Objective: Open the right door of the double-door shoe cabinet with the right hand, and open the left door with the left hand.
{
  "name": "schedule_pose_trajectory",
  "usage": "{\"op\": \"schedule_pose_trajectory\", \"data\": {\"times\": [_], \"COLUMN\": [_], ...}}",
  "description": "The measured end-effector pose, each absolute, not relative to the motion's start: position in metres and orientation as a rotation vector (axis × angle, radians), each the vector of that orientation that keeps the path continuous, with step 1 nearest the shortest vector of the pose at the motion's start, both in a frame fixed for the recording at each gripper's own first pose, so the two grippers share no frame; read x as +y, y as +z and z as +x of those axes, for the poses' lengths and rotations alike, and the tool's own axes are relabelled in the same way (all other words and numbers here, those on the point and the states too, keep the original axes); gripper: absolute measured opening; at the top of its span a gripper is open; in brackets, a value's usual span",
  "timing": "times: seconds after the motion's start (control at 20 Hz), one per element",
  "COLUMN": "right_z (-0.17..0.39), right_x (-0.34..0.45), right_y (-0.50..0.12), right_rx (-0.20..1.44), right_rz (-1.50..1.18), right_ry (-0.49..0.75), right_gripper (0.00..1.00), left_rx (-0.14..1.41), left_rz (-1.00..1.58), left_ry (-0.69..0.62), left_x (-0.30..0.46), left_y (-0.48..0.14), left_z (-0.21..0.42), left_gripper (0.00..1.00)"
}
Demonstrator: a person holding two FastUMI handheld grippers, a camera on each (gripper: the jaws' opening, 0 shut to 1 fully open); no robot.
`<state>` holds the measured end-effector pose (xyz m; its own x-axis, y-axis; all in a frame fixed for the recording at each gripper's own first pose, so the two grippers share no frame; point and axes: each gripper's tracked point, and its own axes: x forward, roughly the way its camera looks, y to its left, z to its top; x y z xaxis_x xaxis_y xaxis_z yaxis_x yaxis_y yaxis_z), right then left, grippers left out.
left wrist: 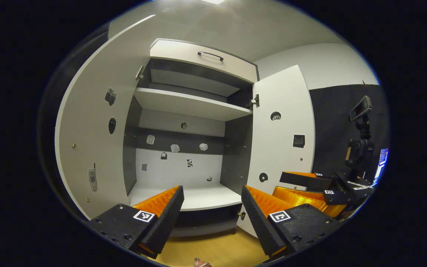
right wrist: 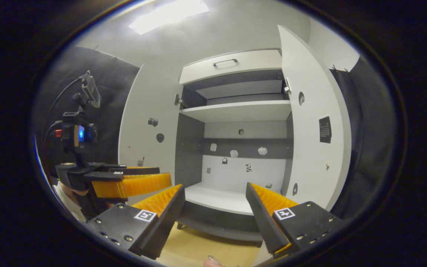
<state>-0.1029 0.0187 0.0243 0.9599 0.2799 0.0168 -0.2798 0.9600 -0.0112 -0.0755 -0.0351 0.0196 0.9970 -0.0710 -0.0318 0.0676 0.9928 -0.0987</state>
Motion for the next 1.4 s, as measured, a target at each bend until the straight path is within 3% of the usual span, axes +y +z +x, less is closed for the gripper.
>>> {"op": "schedule_pose_trajectory", "data": {"times": [0.4,1.4], "right_z": [-0.084,-0.052], "right_x": [0.014,0.023], "right_y": [0.015,-0.010], "right_rx": [-0.010,0.042], "right_rz": [-0.010,-0.054], "right_ry": [0.238,0.159], "right_gripper": [0.96,0.99], "left_rx": [0.036,0.022], "left_rz": [-0.055,-0.054], "left_ry": [0.004,-0.027], "left_x": [-0.021,-0.007], "left_y": [0.010,0.005], "left_z": [-0.063,-0.043], "left_gripper": [0.96,0.96]}}
